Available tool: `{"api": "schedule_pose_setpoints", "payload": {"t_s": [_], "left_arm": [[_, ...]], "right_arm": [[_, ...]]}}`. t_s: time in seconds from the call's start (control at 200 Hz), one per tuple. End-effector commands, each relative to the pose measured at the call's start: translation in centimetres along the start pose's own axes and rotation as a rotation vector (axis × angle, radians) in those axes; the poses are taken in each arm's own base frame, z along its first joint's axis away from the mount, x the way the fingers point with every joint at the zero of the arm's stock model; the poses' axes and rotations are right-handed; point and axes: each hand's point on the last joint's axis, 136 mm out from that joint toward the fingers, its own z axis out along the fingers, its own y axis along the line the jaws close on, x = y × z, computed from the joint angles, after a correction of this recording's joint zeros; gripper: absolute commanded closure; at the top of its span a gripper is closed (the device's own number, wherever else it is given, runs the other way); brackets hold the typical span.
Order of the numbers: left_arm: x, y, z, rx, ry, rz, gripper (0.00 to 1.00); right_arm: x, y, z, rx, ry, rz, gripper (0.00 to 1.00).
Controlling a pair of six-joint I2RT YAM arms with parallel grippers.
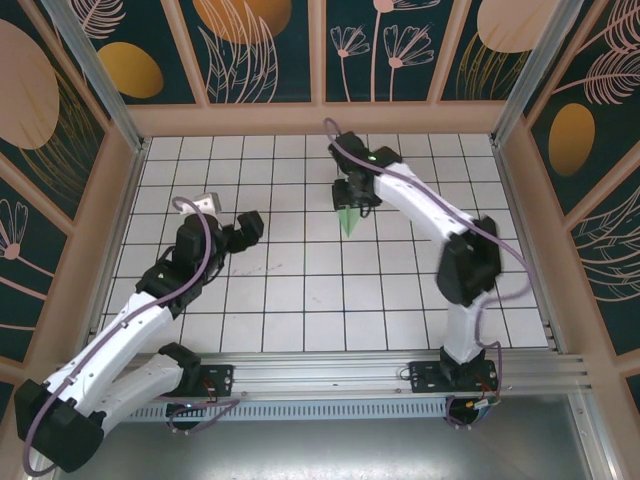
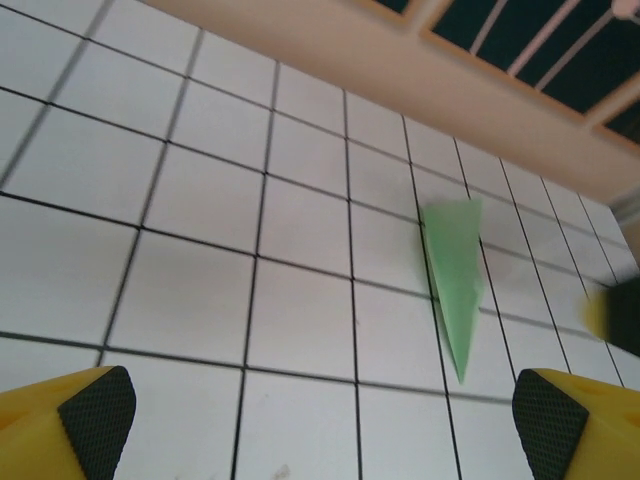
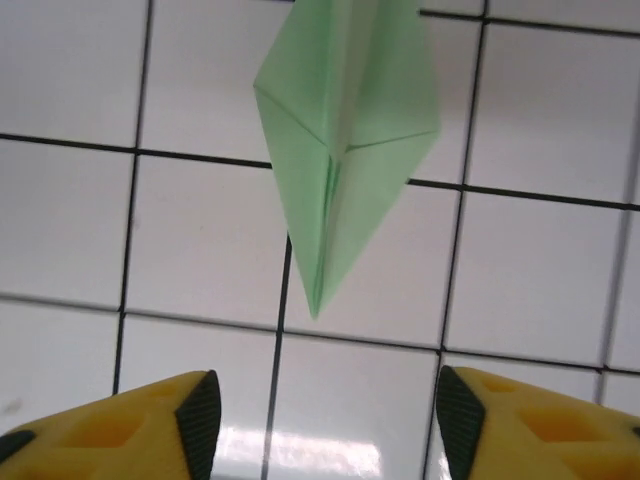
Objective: Fold a paper plane with a square sheet of paper (fold left side to right side)
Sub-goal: Place the paper plane at the center of the table, then reset both arms
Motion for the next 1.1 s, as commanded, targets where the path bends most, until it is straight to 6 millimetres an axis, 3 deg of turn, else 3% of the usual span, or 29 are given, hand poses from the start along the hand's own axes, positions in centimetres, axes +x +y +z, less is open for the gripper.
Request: {"api": "schedule_pose_setpoints", "payload": {"t_s": [0.0,0.035,0.05,0.17,0.295,0.445,0.575,0.661,0.796,0.996,1.096], "left_arm": [[-4.2,0.7,-0.8,-0.043,-0.11,0.018,0.01],[-5.1,1.5,-0.8,-0.081,-0.142,0.038,0.01],[-5.5,1.9,-0.9,-0.101,-0.158,0.049,0.01],[-7.5,4.9,-0.9,-0.234,-0.272,0.124,0.01],[-7.5,8.8,-1.1,-0.383,-0.419,0.199,0.01],[-6.0,12.6,-1.4,-0.462,-0.55,0.233,0.01],[-3.8,14.8,-0.6,-0.483,-0.543,0.304,0.01],[-2.9,15.6,0.1,-0.5,-0.519,0.35,0.01],[-2.2,15.7,0.7,-0.451,-0.541,0.384,0.01],[-1.8,14.5,1.6,-0.342,-0.578,0.445,0.01],[-2.1,13.8,2.3,-0.304,-0.591,0.484,0.01]], "right_arm": [[-1.0,-2.9,-4.0,-0.026,-0.192,0.026,0.3],[-0.8,-3.3,-5.0,-0.053,-0.247,0.026,0.28],[-1.0,-4.6,-5.3,-0.044,-0.271,0.049,0.27],[-0.8,-9.6,-7.6,-0.043,-0.478,0.12,0.16],[0.6,-15.4,-8.5,0.029,-0.653,0.208,0.03],[3.1,-19.5,-6.7,0.105,-0.803,0.185,0.01],[5.6,-22.3,-4.1,0.162,-0.907,0.241,0.01],[6.4,-23.4,-2.7,0.16,-0.941,0.278,0.01],[6.1,-23.2,-1.1,0.141,-0.972,0.233,0.01],[5.9,-23.0,0.0,0.152,-0.992,0.169,0.01],[6.2,-22.0,0.9,0.105,-0.992,0.122,0.01]]}}
